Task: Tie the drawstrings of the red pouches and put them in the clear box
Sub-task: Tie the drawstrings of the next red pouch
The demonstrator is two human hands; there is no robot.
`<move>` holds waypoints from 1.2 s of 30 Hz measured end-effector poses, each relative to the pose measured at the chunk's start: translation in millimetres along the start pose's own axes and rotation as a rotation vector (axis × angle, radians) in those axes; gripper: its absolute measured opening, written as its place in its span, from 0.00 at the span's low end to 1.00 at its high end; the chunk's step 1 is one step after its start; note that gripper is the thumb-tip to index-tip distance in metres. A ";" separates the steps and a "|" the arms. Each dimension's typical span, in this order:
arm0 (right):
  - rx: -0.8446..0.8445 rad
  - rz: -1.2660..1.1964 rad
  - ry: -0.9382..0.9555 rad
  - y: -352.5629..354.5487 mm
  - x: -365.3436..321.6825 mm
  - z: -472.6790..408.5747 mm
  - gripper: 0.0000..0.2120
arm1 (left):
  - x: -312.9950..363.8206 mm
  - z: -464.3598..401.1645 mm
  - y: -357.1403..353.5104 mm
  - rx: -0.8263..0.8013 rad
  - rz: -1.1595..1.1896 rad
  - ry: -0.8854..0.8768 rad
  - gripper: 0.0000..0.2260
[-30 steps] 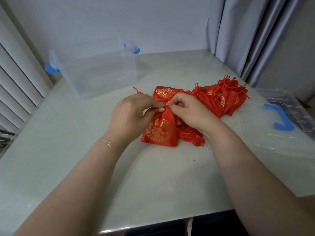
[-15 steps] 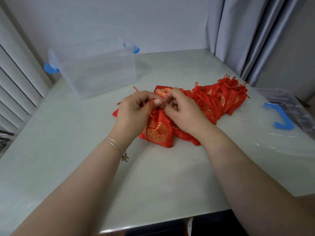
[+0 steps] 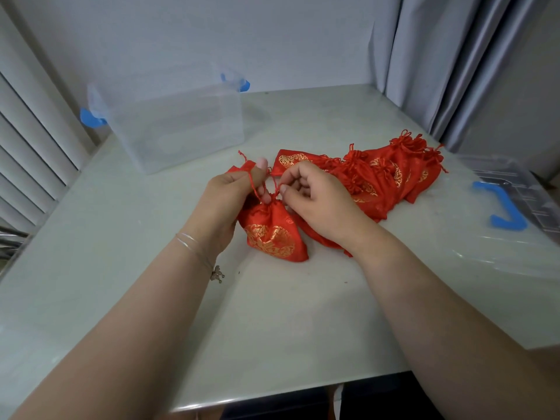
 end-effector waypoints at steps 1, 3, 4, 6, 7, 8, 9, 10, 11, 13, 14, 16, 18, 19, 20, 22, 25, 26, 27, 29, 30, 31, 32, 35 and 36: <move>0.004 0.017 0.018 0.5 -0.1 0.2 0.05 | 0.3 -0.3 1.7 -0.023 -0.009 0.009 0.19; 0.007 0.076 0.056 1.7 -0.7 1.2 0.03 | 0.5 -1.1 5.9 -0.091 -0.030 0.018 0.16; 0.004 0.114 0.076 1.9 -1.4 1.5 0.02 | 0.3 -2.3 8.6 -0.131 -0.036 0.021 0.15; -0.005 0.193 0.119 2.4 -3.8 2.3 0.02 | 0.0 -4.3 12.9 -0.204 -0.049 0.029 0.11; -0.013 0.235 0.144 2.8 -5.1 2.8 0.03 | 0.0 -4.8 14.2 -0.231 -0.066 0.030 0.11; -0.021 0.278 0.172 2.8 -6.4 3.5 0.03 | 0.1 -4.9 15.1 -0.247 -0.095 0.027 0.11; -0.027 0.329 0.200 2.7 -7.2 4.8 0.04 | 0.6 -4.2 15.1 -0.255 -0.131 0.022 0.11; -0.026 0.385 0.235 2.0 -8.7 6.0 0.04 | 1.0 -3.5 15.2 -0.259 -0.166 0.013 0.10; -0.014 0.446 0.278 1.3 -9.9 7.0 0.05 | 1.6 -2.7 15.1 -0.261 -0.197 0.002 0.09; 0.019 0.547 0.354 0.3 -10.9 8.3 0.06 | 2.7 -0.7 14.9 -0.253 -0.265 -0.019 0.08; 0.025 0.573 0.369 0.0 -10.8 8.6 0.07 | 3.0 -0.2 15.0 -0.240 -0.308 -0.035 0.08; 0.005 0.470 0.302 -0.4 -8.6 7.9 0.05 | 3.3 0.4 15.1 -0.206 -0.362 -0.068 0.07; -0.006 0.105 0.106 1.7 -8.8 5.4 0.05 | 4.5 1.6 13.1 -0.180 -0.339 -0.094 0.05; 0.024 -0.085 0.028 3.5 -8.8 3.3 0.06 | 5.4 2.2 12.1 -0.166 -0.318 -0.109 0.03; 0.061 -0.226 -0.036 6.5 -8.8 1.3 0.06 | 6.1 3.0 10.7 -0.153 -0.299 -0.126 0.02; 0.100 -0.294 -0.115 12.8 -7.1 -1.5 0.04 | 7.0 4.3 8.6 -0.137 -0.269 -0.163 0.01; 0.066 -0.189 -0.150 17.5 -2.4 -1.7 0.06 | 8.5 5.3 7.1 -0.129 -0.231 -0.206 0.02; 0.037 -0.186 -0.158 16.9 -2.1 -1.3 0.06 | 8.5 5.3 7.8 -0.123 -0.218 -0.217 0.03; 0.011 -0.197 -0.164 17.0 -1.0 -0.8 0.05 | 8.5 4.9 7.4 -0.121 -0.205 -0.226 0.04; -0.027 -0.245 -0.166 16.4 -0.1 -1.2 0.03 | 8.5 4.6 8.4 -0.126 -0.195 -0.234 0.04; -0.043 -0.261 -0.167 16.6 0.3 -1.7 0.03 | 8.1 4.4 8.7 -0.135 -0.194 -0.235 0.04; -0.064 -0.278 -0.175 16.9 1.3 -2.1 0.05 | 7.8 4.4 8.8 -0.147 -0.193 -0.238 0.04; -0.085 -0.300 -0.192 16.6 1.9 -2.1 0.06 | 7.5 4.4 8.4 -0.156 -0.195 -0.240 0.04; -0.035 -0.399 -0.238 16.0 2.2 -3.8 0.08 | 7.5 5.7 6.2 -0.171 -0.199 -0.244 0.03; 0.036 -0.416 -0.231 17.3 0.6 -4.4 0.07 | 7.6 6.1 5.7 -0.174 -0.206 -0.243 0.03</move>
Point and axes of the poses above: each hand's wrist, its own z-axis away from the middle knuckle, its own y-axis out of the back of the hand, x = y × z, the point moved 1 cm from there along -z, towards the middle knuckle, and after that the axes turned 2 degrees about -y, right-handed, at the moved point
